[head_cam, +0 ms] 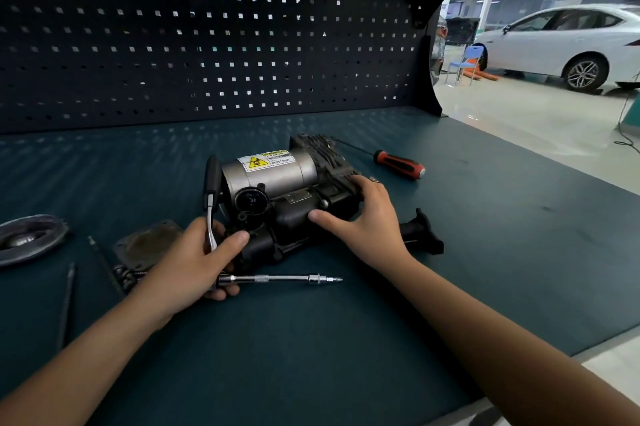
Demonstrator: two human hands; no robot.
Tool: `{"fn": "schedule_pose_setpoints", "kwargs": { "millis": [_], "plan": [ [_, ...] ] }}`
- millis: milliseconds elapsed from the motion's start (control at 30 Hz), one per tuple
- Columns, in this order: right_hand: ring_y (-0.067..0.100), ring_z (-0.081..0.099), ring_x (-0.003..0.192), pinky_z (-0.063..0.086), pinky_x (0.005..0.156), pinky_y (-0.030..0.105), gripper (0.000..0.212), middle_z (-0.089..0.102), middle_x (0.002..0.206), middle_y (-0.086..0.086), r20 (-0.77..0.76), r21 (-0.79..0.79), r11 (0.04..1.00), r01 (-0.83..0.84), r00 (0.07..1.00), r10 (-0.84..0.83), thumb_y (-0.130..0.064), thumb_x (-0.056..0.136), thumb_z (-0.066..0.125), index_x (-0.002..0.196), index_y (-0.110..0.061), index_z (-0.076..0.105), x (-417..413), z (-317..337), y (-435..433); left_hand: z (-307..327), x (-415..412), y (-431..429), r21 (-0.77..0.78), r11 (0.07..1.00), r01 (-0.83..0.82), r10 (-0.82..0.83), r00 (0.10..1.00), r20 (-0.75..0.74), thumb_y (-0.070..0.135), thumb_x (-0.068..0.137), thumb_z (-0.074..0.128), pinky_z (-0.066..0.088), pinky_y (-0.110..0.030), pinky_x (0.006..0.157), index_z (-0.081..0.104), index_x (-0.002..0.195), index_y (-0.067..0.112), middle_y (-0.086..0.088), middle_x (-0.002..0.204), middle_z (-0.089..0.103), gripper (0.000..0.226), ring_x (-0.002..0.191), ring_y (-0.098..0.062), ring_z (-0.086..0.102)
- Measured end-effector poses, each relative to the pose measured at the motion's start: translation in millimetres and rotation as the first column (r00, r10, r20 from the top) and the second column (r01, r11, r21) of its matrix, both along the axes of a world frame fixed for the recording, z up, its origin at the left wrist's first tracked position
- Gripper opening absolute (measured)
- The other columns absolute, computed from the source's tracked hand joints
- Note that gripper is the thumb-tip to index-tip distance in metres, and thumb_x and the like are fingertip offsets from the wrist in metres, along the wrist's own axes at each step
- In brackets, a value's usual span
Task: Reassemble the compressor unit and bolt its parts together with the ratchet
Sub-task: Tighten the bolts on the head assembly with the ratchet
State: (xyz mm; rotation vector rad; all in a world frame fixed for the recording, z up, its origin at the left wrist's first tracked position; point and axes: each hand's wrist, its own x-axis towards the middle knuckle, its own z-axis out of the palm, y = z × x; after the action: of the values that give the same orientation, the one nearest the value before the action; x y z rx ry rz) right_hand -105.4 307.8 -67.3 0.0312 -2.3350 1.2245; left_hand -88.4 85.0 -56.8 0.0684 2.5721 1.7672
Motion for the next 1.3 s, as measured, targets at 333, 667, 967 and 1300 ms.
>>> {"fn": "schedule_pose_setpoints", "kwargs": {
  "millis": [333,667,967,1300],
  "plan": [
    [-0.003,0.04,0.103,0.027,0.085,0.006,0.079,0.041,0.113,-0.013,-0.001,-0.066,0.997,0.029,1.0,-0.029,-0.047,0.065,0.077,0.132,-0.017,0.046,0,-4,-1,-3,-8,-6,-0.001,1.0,0.008,-0.008,1.0,-0.007,0.034,0.087,0.055,0.045,-0.019,0.038,0.044,0.09,0.012,-0.01,0.074,0.056,0.025,0.043,-0.014,0.062],
    [0.008,0.041,0.123,0.038,0.104,0.031,0.08,0.041,0.13,-0.007,0.039,-0.005,0.998,-0.061,0.997,0.061,-0.035,0.074,0.076,0.14,-0.015,0.036,11,-5,7,16,-2,-19,0.188,0.973,-0.135,0.189,0.933,-0.307,0.021,0.1,0.037,0.033,-0.013,0.031,0.038,0.072,0.01,0.001,0.043,0.05,0.03,0.03,-0.013,0.05],
    [0.005,0.042,0.114,0.024,0.085,0.004,0.071,0.047,0.128,-0.002,-0.024,0.073,0.997,0.0,1.0,0.001,-0.035,0.076,0.073,0.136,-0.014,0.041,6,-6,6,10,1,11,0.23,0.94,-0.252,0.339,0.772,-0.537,0.022,0.102,0.029,0.037,-0.015,0.033,0.032,0.075,0.027,-0.003,0.062,0.045,0.027,0.035,-0.006,0.051],
    [0.007,0.044,0.114,0.029,0.089,0.012,0.071,0.048,0.126,-0.003,-0.006,0.065,0.998,0.006,1.0,-0.005,-0.036,0.074,0.073,0.135,-0.015,0.042,5,-5,6,10,3,14,0.241,0.93,-0.279,0.367,0.747,-0.554,0.021,0.102,0.027,0.035,-0.013,0.033,0.03,0.075,0.028,-0.003,0.062,0.043,0.028,0.034,-0.004,0.05]
  ]
}}
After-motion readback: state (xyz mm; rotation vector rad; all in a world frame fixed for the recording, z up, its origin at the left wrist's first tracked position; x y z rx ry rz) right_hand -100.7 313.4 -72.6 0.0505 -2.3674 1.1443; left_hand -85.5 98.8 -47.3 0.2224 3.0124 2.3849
